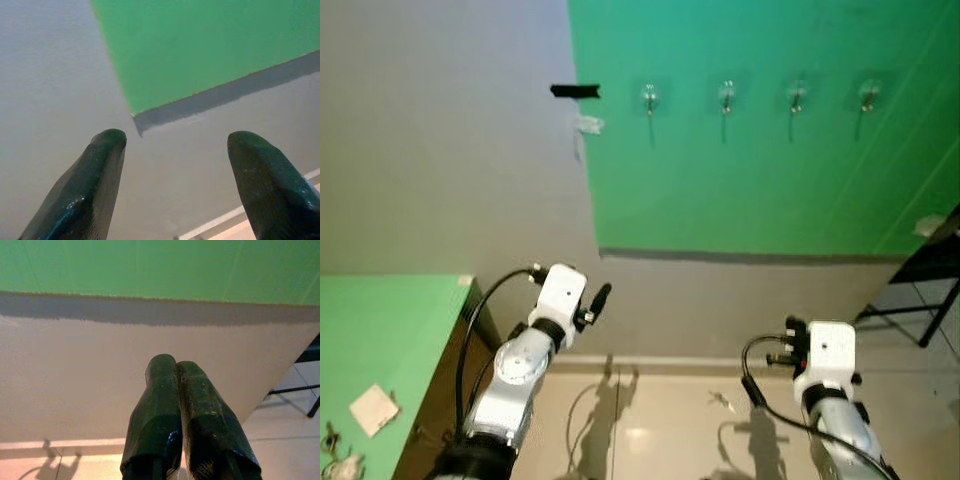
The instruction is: Hang keys on a hook
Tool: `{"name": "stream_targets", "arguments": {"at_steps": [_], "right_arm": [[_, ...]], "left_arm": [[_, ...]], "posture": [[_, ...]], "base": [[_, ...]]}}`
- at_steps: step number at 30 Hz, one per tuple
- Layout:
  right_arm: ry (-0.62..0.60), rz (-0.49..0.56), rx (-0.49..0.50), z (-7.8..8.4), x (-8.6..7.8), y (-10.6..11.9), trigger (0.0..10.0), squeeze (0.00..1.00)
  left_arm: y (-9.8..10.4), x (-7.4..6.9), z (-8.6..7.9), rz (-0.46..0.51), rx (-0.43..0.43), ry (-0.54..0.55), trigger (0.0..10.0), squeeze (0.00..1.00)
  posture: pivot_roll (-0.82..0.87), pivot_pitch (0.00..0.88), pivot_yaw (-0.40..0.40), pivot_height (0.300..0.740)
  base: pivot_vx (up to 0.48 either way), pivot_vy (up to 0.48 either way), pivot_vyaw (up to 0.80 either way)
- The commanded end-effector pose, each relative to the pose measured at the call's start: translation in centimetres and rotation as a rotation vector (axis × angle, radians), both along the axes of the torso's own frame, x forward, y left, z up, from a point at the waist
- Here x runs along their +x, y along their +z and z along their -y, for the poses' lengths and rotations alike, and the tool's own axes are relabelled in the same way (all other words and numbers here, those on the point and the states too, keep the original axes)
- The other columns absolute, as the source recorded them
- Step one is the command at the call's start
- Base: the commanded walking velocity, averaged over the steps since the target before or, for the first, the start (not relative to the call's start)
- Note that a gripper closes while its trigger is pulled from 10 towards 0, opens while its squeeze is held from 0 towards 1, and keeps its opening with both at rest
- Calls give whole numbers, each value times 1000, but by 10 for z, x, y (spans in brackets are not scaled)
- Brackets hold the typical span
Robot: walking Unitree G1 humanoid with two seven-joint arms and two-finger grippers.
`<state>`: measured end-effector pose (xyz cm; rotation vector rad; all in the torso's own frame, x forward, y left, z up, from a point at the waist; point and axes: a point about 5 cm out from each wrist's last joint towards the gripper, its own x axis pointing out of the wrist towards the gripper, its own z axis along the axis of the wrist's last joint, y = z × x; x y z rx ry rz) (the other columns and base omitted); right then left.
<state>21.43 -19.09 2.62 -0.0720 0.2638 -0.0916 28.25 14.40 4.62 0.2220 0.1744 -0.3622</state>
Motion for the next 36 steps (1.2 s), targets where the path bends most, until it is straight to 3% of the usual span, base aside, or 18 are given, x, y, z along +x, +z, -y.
{"name": "stream_targets", "arguments": {"at_steps": [1,9,13,21,36], "right_arm": [[7,44,5,-4,9,8,10000,0],[-10,68,22,-2,19,11,10000,0],[-5,65,30,-3,23,11,10000,0],[51,60,46,-12,38,12,10000,0],[116,75,26,-17,42,16,10000,0]], "left_arm": [[3,2,3,10,-15,3,10000,0],[4,3,5,10,-25,2,10000,0],[4,4,6,7,-24,6,10000,0],[5,9,11,10,22,8,10000,0],[-3,2,18,8,96,2,10000,0]], "posture": [[-148,0,49,722],[-142,0,46,722],[-139,0,44,722],[-133,0,45,722],[-128,0,27,722]], "base": [[0,458,0],[0,472,0],[0,480,773],[0,0,726],[0,0,725]]}}
